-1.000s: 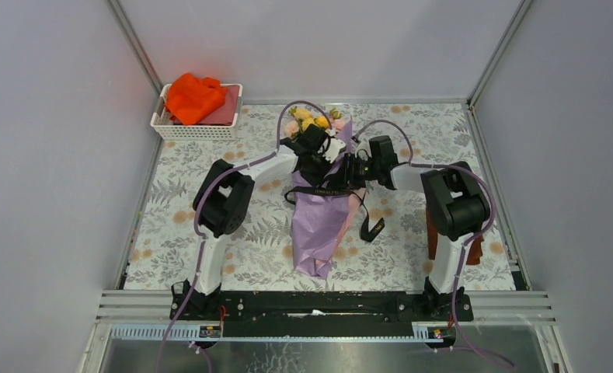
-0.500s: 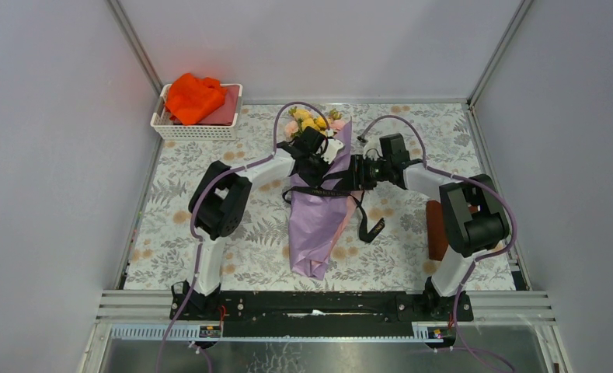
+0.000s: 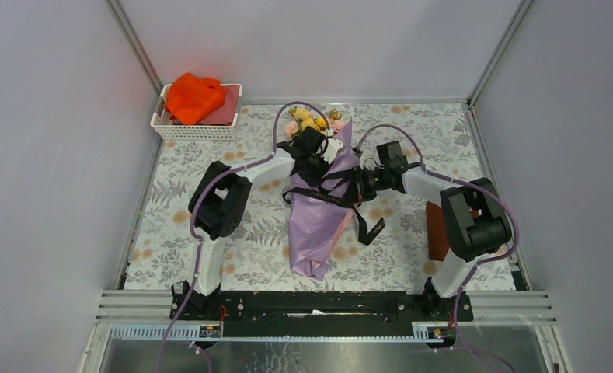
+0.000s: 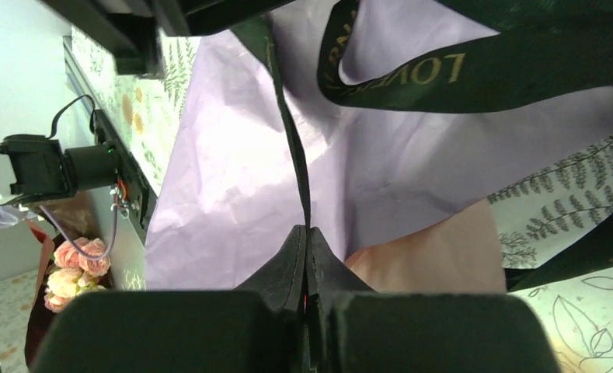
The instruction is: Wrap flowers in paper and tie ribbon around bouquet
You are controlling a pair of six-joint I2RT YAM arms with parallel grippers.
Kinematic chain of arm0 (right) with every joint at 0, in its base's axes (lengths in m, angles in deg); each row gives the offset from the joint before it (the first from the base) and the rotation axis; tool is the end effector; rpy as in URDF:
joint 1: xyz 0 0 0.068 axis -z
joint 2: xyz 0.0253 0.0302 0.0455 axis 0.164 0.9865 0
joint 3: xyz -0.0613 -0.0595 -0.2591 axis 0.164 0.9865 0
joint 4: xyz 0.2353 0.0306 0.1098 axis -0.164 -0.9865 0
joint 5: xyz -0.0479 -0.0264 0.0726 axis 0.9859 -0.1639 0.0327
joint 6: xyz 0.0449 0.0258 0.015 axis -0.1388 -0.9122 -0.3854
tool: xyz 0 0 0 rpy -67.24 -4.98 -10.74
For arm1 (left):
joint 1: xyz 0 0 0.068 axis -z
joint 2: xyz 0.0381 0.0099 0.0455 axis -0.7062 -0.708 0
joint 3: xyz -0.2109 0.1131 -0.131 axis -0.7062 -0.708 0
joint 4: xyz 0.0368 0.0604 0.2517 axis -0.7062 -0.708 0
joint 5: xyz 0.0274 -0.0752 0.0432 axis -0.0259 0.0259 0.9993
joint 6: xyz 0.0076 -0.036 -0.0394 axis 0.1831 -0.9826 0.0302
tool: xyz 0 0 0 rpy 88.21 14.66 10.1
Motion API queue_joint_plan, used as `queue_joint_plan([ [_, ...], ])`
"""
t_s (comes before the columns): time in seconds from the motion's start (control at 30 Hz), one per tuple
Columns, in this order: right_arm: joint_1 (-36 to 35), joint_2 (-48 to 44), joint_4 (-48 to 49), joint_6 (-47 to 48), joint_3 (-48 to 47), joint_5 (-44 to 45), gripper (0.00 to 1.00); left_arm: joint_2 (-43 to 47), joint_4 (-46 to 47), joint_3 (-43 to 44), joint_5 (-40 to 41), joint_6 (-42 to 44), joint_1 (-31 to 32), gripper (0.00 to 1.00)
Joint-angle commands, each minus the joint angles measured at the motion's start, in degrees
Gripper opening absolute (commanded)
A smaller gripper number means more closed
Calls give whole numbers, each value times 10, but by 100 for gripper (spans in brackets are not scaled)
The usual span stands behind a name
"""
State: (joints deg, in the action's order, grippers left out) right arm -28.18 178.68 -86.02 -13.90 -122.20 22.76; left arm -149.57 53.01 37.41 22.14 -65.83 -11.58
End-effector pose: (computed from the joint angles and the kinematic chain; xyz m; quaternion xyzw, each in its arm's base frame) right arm 0.3183 0.1344 0.1683 -0.1897 0.8599 0.4242 0.2114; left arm 0.3715 -0.2537 0.1717 0.3675 0.8802 -0.1619 0.2529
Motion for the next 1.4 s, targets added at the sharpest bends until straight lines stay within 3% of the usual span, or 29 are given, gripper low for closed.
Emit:
queue_joint_plan([
  [0.0, -5, -41, -21, 5, -14, -33, 0, 19, 28, 7, 8, -8, -1, 0],
  [0.13, -5, -62, -16, -17, -39, -5, 0, 20, 28, 4, 8, -8, -1, 0],
  [0.23, -5, -70, 13, -60, -69, 79, 0, 20, 29, 4, 7, -11, -2, 0],
  [0.53, -4, 8, 89, -145, -112, 268, 0, 97, 47, -5, 21, -68, -6, 0],
  [0.9, -4, 66, 99, -146, -142, 291, 0, 152, 13, 8, 85, -58, -6, 0],
  [1.13, -4, 105, 105, -139, -172, 235, 0, 207, -30, -1, 57, -23, -6, 0],
  [1.37, -4, 146, 95, -132, -210, 206, 0, 249, -62, -76, 68, -23, -27, 0],
])
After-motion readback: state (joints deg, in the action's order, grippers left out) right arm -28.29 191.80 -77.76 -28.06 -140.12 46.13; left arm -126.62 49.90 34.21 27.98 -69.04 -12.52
